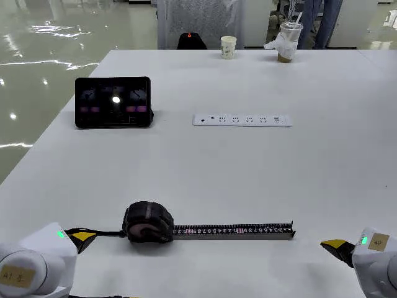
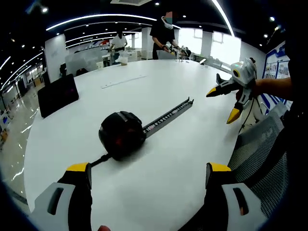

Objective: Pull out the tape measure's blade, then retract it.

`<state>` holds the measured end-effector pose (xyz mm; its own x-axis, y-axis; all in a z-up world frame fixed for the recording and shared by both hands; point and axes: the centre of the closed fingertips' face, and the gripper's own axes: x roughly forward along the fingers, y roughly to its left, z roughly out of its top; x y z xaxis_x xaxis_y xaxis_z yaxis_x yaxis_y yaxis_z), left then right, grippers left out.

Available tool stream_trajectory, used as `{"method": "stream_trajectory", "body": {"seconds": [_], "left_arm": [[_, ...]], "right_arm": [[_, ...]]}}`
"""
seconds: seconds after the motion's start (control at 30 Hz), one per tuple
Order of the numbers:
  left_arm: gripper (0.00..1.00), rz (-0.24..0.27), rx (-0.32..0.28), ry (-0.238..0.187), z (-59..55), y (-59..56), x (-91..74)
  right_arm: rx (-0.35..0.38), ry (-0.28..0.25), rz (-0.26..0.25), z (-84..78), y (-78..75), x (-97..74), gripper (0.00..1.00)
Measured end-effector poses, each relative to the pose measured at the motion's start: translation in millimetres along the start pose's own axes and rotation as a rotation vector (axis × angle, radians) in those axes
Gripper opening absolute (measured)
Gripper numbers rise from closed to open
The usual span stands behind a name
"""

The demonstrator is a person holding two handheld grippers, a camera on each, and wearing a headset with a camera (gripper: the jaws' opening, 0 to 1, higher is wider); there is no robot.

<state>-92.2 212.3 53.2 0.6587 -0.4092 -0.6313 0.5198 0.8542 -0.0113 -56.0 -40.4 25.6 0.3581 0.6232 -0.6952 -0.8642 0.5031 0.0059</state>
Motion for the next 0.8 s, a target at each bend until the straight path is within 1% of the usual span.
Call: {"method": "stream_trajectory", "body": {"seconds": [0.17, 0.3, 0.47, 0.57, 0.7, 0.8], "left_arm": [[0.99, 0.026, -0.024, -0.013, 1.1, -2.5, -0.9], [0.99, 0.035, -0.035, -0.016, 0.3, -8.4, -1.3], [0.99, 0.050, -0.050, -0.018, 0.1, -11.3, -3.3], [0.99, 0.071, -0.067, -0.016, 0.7, -10.1, -5.6], [0.99, 0.087, -0.094, -0.024, 4.3, -9.9, -9.0], [0.99, 0.098, -0.095, -0.031, 6.8, -10.4, -10.1]], "right_arm": [[0.037, -0.014, -0.027, 2.2, 2.4, -0.7, 0.94], [0.068, -0.031, -0.037, 5.1, 7.8, -1.8, 0.98], [0.101, -0.045, -0.050, 8.4, 12.6, -3.4, 0.99], [0.113, -0.049, -0.060, 11.5, 15.0, -4.8, 0.99], [0.123, -0.052, -0.072, 15.4, 17.5, -5.4, 0.99], [0.122, -0.053, -0.071, 18.0, 21.0, -5.5, 0.99]]}}
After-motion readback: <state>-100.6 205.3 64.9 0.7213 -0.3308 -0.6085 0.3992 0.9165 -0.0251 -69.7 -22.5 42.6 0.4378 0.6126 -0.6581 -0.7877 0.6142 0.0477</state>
